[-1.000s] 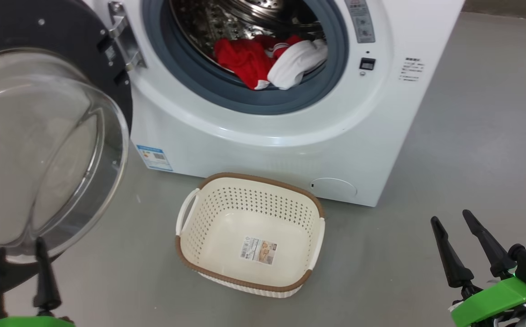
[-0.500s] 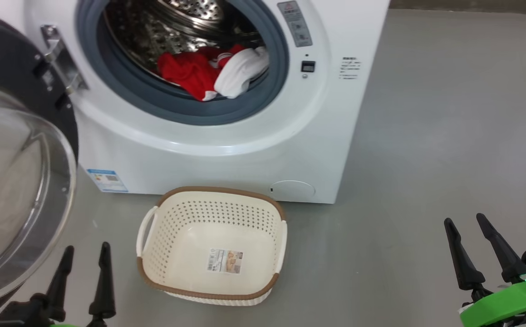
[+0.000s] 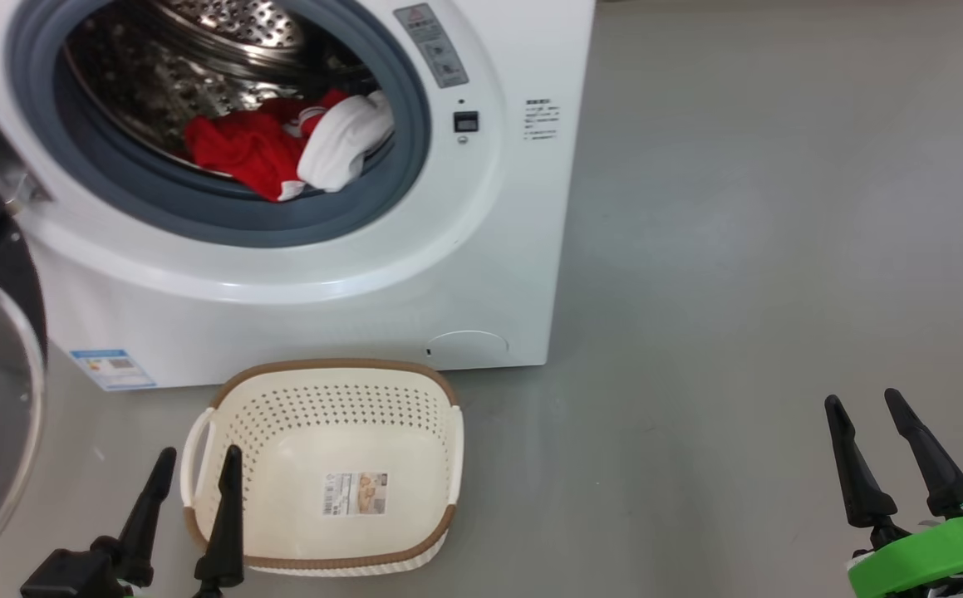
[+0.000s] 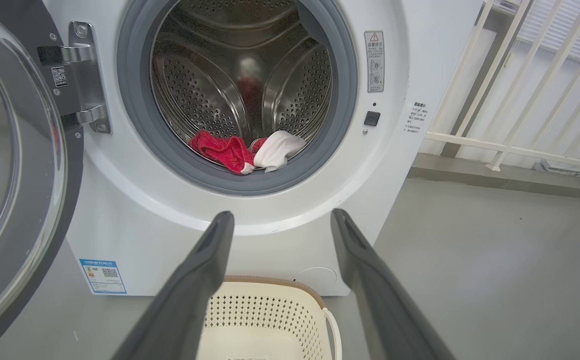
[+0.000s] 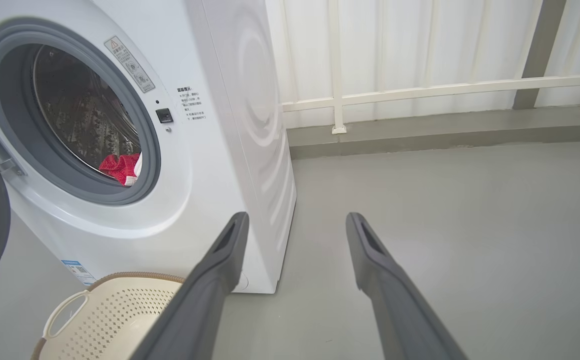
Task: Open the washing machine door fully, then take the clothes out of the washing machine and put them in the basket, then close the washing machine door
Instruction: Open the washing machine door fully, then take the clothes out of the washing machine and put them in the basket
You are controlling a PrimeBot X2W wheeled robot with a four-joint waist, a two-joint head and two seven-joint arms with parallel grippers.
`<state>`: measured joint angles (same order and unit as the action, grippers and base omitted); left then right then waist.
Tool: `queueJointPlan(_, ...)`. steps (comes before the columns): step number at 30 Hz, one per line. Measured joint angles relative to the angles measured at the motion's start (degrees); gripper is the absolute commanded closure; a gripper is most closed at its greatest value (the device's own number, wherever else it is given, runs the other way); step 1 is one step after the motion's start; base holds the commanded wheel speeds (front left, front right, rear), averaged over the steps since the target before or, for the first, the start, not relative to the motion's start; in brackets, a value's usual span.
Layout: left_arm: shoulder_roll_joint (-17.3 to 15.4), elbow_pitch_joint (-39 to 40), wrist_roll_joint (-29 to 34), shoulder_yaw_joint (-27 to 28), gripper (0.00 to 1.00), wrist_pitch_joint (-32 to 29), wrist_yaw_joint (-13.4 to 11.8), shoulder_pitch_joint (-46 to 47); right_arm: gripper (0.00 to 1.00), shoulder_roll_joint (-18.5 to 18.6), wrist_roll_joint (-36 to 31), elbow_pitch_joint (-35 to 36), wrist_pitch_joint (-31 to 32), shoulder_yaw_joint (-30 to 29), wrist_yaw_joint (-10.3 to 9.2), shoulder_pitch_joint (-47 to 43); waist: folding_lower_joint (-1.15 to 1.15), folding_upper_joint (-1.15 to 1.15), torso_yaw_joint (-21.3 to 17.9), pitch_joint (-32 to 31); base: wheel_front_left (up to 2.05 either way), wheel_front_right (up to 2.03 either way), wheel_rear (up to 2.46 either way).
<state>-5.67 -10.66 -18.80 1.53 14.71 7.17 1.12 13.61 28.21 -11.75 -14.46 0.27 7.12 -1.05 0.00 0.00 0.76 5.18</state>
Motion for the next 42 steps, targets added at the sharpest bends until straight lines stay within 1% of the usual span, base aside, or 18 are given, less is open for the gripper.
queueJointPlan(8, -0.1, 0.5, 0.0, -0.2, 0.00, 0.0, 0.0, -0.1, 0.00, -0.5, 0.0, 0.2, 0.0, -1.0, 0.00, -0.1, 0.00, 0.00, -3.7, 0.1, 0.00, 0.00, 0.00)
queueJointPlan(15, -0.1, 0.5, 0.0, -0.2, 0.00, 0.0, 0.0, -0.1, 0.00, -1.1, -0.1, 0.5, 0.0, -1.4, 0.00, -1.1, 0.00, 0.00, -5.4, 0.2, 0.00, 0.00, 0.00)
queueJointPlan(28, -0.2, 0.5, 0.1, -0.1, 0.00, 0.0, 0.0, 0.0, 0.00, -1.4, -0.1, 0.5, 0.0, -1.6, 0.00, -1.2, 0.00, 0.00, -5.1, 0.5, 0.00, 0.00, 0.00)
queueJointPlan(30, -0.2, 0.5, 1.2, 0.5, 0.00, 0.0, 0.0, 0.0, 0.00, -1.4, -0.1, 0.5, 0.0, -1.6, 0.00, -1.2, 0.00, 0.00, -4.9, 0.5, 0.00, 0.00, 0.00)
queueJointPlan(42, -0.1, 0.9, 1.6, 0.6, 0.00, 0.0, 0.0, 0.0, 0.00, -1.4, -0.1, 0.7, 0.0, -1.5, 0.00, -1.1, 0.00, 0.00, -4.9, 1.2, 0.01, -0.03, 0.03)
